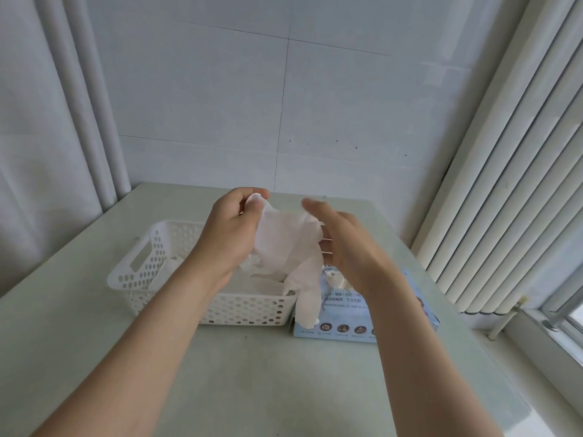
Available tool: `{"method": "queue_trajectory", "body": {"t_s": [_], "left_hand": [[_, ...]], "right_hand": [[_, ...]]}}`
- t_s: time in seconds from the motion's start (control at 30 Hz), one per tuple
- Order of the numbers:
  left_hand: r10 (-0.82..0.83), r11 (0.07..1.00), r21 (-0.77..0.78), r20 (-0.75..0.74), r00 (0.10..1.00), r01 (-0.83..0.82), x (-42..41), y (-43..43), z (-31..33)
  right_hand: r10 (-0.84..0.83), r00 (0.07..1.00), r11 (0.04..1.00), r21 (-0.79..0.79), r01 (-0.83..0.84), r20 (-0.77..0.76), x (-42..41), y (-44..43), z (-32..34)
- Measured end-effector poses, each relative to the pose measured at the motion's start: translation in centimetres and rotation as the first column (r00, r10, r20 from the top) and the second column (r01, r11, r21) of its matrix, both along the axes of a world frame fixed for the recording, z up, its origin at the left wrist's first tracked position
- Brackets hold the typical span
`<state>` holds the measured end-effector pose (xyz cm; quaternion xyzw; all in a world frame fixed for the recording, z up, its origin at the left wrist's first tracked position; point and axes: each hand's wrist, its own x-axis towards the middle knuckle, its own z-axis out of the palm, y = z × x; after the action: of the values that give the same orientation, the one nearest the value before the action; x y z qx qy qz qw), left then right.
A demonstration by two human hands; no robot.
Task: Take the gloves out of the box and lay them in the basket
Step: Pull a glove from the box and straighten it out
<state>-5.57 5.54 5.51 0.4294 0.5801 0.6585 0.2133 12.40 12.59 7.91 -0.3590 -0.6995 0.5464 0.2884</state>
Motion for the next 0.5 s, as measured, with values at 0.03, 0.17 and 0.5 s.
{"method": "queue_trajectory", "body": {"t_s": [0.03, 0.17, 0.5], "left_hand": [[-0.008, 1.000, -0.001, -0.023, 1.000, 0.008, 0.1, -0.1, 0.0], [0.016, 0.999, 0.028, -0.072, 0.997, -0.014, 0.3, -0.4, 0.2], [0.204, 0.975, 0.114, -0.134, 0.970, -0.190, -0.2, -1.4, 1.4]], "right_hand": [[0.003, 0.999, 0.999, 0.051, -0.005, 0.037, -0.1, -0.2, 0.0], [-0.044, 0.994, 0.982, 0.185, 0.025, 0.096, -0.4, -0.5, 0.0], [-0.169, 0.979, 0.971, 0.150, 0.186, -0.117, 0.1, -0.8, 1.5]]}}
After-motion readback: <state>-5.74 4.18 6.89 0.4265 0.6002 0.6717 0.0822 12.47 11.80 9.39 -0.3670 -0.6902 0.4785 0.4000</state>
